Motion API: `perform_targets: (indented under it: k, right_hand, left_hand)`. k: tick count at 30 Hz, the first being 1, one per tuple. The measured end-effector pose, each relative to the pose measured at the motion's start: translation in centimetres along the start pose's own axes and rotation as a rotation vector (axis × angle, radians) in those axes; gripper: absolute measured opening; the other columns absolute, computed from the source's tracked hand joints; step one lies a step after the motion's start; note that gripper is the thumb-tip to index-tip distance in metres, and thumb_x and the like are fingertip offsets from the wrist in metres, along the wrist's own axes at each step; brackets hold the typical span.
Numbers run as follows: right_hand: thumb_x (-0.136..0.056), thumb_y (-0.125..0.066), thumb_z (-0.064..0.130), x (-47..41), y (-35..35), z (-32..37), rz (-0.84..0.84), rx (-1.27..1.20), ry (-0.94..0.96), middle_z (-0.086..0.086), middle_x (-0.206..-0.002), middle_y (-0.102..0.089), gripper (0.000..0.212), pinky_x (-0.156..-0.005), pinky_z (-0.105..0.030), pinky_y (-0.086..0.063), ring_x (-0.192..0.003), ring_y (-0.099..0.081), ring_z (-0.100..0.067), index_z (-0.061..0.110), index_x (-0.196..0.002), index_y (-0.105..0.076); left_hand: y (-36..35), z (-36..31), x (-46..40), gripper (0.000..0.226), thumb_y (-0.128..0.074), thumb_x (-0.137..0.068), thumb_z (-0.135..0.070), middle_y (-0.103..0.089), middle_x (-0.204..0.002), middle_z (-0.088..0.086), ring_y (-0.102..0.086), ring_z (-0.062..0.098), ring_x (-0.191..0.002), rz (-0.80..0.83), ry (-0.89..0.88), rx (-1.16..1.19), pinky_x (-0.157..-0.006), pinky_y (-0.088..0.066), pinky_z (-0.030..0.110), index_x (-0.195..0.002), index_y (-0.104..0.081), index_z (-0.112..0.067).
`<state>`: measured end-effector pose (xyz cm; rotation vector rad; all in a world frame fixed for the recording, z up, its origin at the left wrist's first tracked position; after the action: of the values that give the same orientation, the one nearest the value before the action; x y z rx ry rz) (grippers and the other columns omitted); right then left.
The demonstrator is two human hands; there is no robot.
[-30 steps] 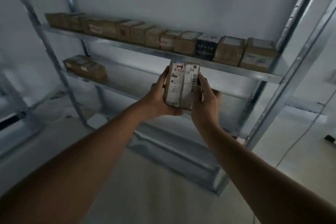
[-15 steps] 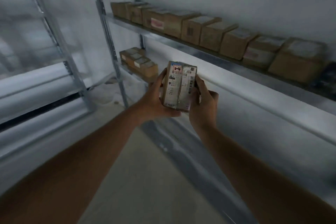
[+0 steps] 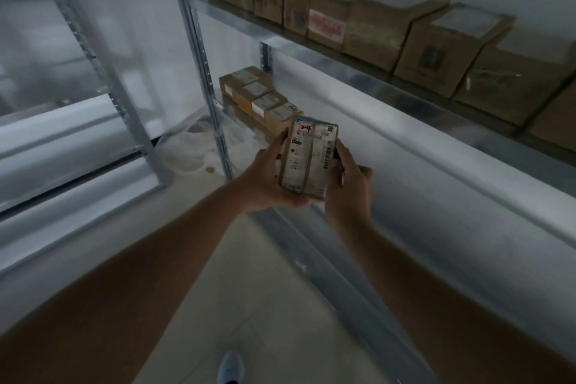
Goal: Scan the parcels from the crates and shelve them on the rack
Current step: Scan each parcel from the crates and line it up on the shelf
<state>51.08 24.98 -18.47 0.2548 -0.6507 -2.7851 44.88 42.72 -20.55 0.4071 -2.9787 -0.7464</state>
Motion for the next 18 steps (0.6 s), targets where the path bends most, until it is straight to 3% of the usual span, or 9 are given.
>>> perform_targets:
  k: [3, 5, 7, 10, 12, 15, 18]
  right_hand:
    - [-0.113, -0.043, 0.030, -3.2, -3.3, -0.3, -0.047, 0.010, -0.065, -0.002, -0.118, -0.040, 0.049, -0.072, -0.007, -0.034, -0.087, -0.043, 0.004, 0.041, -0.161, -0.038]
    - [-0.113, -0.043, 0.031, -5.3, -5.5, -0.3, -0.076, 0.027, -0.107, -0.002, -0.117, -0.040, 0.049, -0.078, -0.016, -0.038, -0.086, -0.042, 0.004, 0.043, -0.161, -0.038]
    - [-0.113, -0.043, 0.032, -7.2, -7.5, -0.4, -0.104, 0.049, -0.142, -0.003, -0.118, -0.042, 0.050, -0.074, -0.017, -0.036, -0.085, -0.041, 0.005, 0.044, -0.161, -0.038]
    - [-0.113, -0.042, 0.032, -9.9, -9.8, -0.8, -0.132, 0.068, -0.190, -0.005, -0.119, -0.044, 0.049, -0.067, -0.008, -0.029, -0.083, -0.039, 0.006, 0.044, -0.161, -0.039]
    - [-0.113, -0.042, 0.033, -11.5, -10.9, -1.4, -0.155, 0.063, -0.223, -0.005, -0.119, -0.044, 0.049, -0.071, -0.008, -0.033, -0.084, -0.040, 0.005, 0.045, -0.160, -0.040]
    - [-0.113, -0.042, 0.036, -14.2, -12.4, -2.5, -0.185, 0.024, -0.255, -0.004, -0.119, -0.043, 0.047, -0.091, -0.027, -0.047, -0.092, -0.047, -0.006, 0.045, -0.159, -0.041]
    - [-0.113, -0.042, 0.037, -17.2, -13.6, -4.2, -0.208, 0.017, -0.282, -0.003, -0.117, -0.042, 0.047, -0.092, -0.028, -0.042, -0.091, -0.045, -0.004, 0.045, -0.159, -0.041]
  left_hand:
    - [1.6, 2.1, -3.8, 0.144, -0.106, -0.053, -0.030, -0.043, -0.151, -0.006, -0.048, 0.024, -0.143, 0.101, -0.024, 0.038, -0.106, -0.055, 0.056, -0.162, -0.014, -0.053]
    - [2.6, 3.4, -6.2, 0.140, -0.103, -0.061, -0.015, -0.045, -0.149, -0.016, -0.044, 0.007, -0.143, 0.172, -0.047, 0.065, -0.106, -0.057, 0.044, -0.166, -0.014, -0.039]
    - [3.7, 4.7, -8.8, 0.138, -0.101, -0.064, -0.006, -0.046, -0.149, -0.018, -0.042, -0.008, -0.138, 0.219, -0.052, 0.082, -0.102, -0.058, 0.031, -0.167, -0.013, -0.031]
    - [4.7, 6.5, -12.3, 0.137, -0.099, -0.066, -0.003, -0.045, -0.154, -0.010, -0.042, 0.000, -0.140, 0.279, -0.040, 0.100, -0.102, -0.057, 0.030, -0.168, -0.011, -0.029]
    - [5.0, 7.6, -14.5, 0.137, -0.099, -0.067, -0.003, -0.046, -0.151, -0.011, -0.043, -0.006, -0.136, 0.320, -0.032, 0.106, -0.096, -0.057, 0.022, -0.167, -0.010, -0.030]
    - [4.7, 9.1, -17.7, 0.132, -0.095, -0.069, 0.005, -0.048, -0.144, -0.017, -0.047, -0.023, -0.123, 0.373, -0.036, 0.129, -0.090, -0.055, 0.014, -0.166, -0.012, -0.027]
    - [3.9, 10.6, -21.0, 0.126, -0.091, -0.069, 0.013, -0.051, -0.146, -0.009, -0.053, -0.012, -0.129, 0.415, -0.036, 0.130, -0.094, -0.057, 0.020, -0.164, -0.016, -0.024]
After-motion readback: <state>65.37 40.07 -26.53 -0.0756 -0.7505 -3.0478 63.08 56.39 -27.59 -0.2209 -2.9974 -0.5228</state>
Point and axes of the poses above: each hand's wrist, its own x-axis away from the middle knuckle, its own y-axis out of the back of the hand, z = x × y, the point moved 9 cm from there along -x, towards the middle knuckle
